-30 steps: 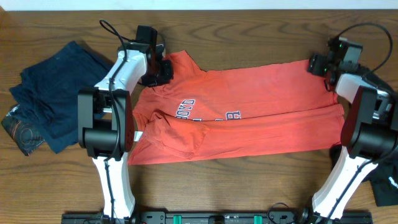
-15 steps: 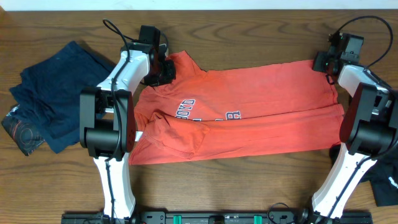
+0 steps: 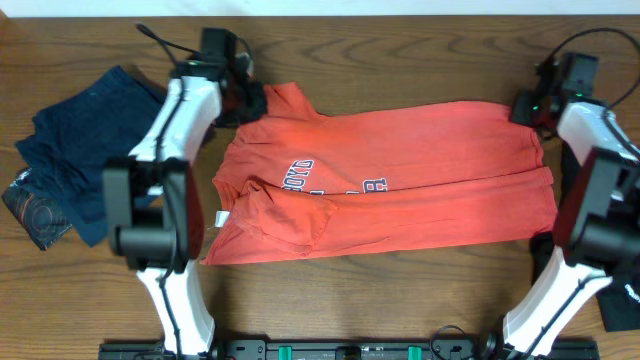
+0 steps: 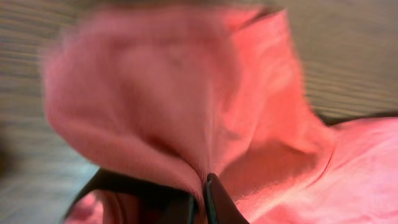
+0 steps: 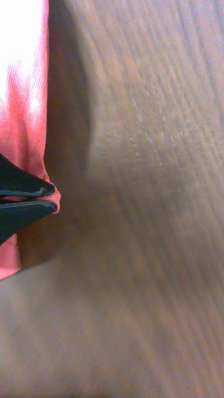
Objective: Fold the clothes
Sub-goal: 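Fold the top edge down toward the hem with both grippers, forming a strip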
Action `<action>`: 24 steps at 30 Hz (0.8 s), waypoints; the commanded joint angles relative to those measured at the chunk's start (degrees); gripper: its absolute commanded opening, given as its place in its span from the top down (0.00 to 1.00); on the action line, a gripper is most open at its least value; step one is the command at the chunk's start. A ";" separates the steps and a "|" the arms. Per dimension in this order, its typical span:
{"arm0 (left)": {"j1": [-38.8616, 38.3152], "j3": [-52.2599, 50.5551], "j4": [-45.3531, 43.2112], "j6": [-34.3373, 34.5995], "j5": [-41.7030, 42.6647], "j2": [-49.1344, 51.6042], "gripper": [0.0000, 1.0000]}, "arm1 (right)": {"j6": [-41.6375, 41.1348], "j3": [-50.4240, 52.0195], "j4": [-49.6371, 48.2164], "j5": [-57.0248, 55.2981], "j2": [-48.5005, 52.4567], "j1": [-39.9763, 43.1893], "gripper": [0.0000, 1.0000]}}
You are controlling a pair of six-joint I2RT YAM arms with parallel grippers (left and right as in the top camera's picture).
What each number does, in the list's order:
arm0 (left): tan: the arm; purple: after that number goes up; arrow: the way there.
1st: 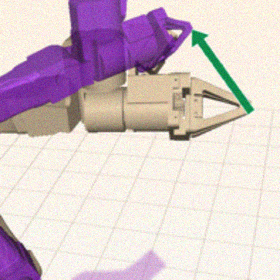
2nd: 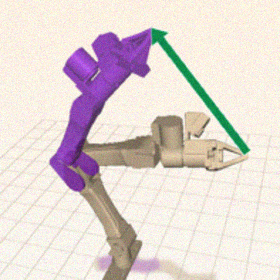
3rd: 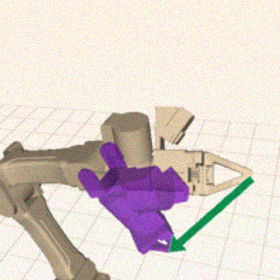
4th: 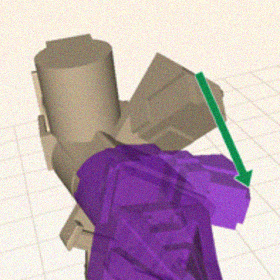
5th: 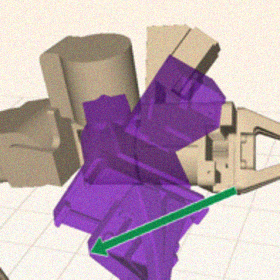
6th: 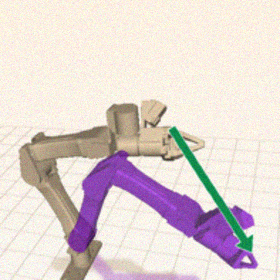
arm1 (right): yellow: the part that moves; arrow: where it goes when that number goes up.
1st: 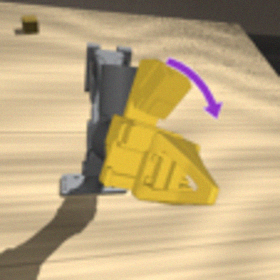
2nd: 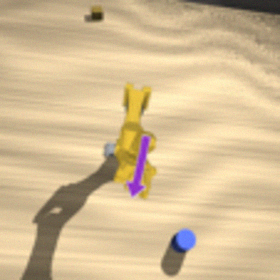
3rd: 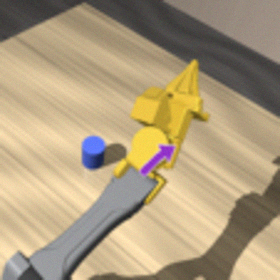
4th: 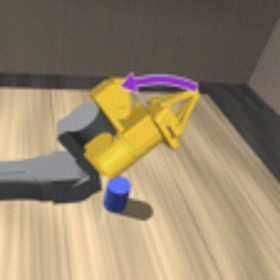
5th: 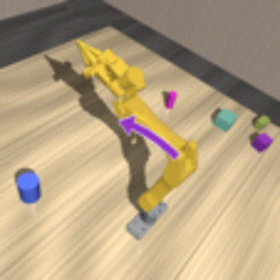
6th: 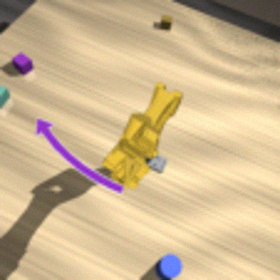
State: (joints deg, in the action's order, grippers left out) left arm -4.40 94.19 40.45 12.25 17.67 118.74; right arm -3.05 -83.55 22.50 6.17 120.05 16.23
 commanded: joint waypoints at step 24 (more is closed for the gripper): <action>-0.04 -2.25 42.51 -0.98 -0.31 -10.29 0.94 | -0.70 0.00 34.82 -17.42 -14.29 5.86 0.99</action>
State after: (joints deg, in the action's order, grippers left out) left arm -4.12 93.78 82.17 12.12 18.11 108.38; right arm -3.42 -83.64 57.39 -9.56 105.60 21.61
